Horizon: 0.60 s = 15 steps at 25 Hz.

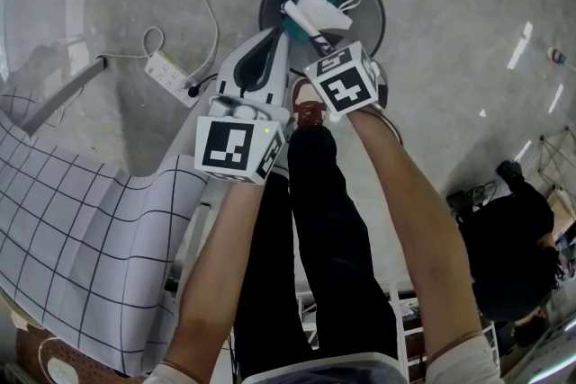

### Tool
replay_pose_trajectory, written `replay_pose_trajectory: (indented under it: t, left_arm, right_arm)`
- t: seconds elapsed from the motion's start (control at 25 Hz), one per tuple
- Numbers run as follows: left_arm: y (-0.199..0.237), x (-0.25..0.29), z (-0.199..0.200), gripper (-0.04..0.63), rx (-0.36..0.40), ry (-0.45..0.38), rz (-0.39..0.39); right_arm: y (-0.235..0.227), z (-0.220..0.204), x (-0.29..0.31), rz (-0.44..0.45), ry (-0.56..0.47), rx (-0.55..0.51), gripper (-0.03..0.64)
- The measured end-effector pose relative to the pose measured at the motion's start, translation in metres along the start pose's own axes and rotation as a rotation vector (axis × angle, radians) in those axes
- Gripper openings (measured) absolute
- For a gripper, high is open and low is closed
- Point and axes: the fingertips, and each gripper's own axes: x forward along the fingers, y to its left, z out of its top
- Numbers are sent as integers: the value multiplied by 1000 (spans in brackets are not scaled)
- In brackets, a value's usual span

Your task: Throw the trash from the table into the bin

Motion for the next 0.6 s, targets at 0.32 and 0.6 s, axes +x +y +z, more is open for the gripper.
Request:
replay_pose_trajectory:
  t: [0.32,0.6]
  left_arm:
    - [0,-7,2,6,-2,-9,-2]
    - [-2,-19,6,6,2,-10,-2]
  right_arm:
    - [0,4,-4,-24,-23,20,152]
    - [4,8,-20,-54,-65,33,150]
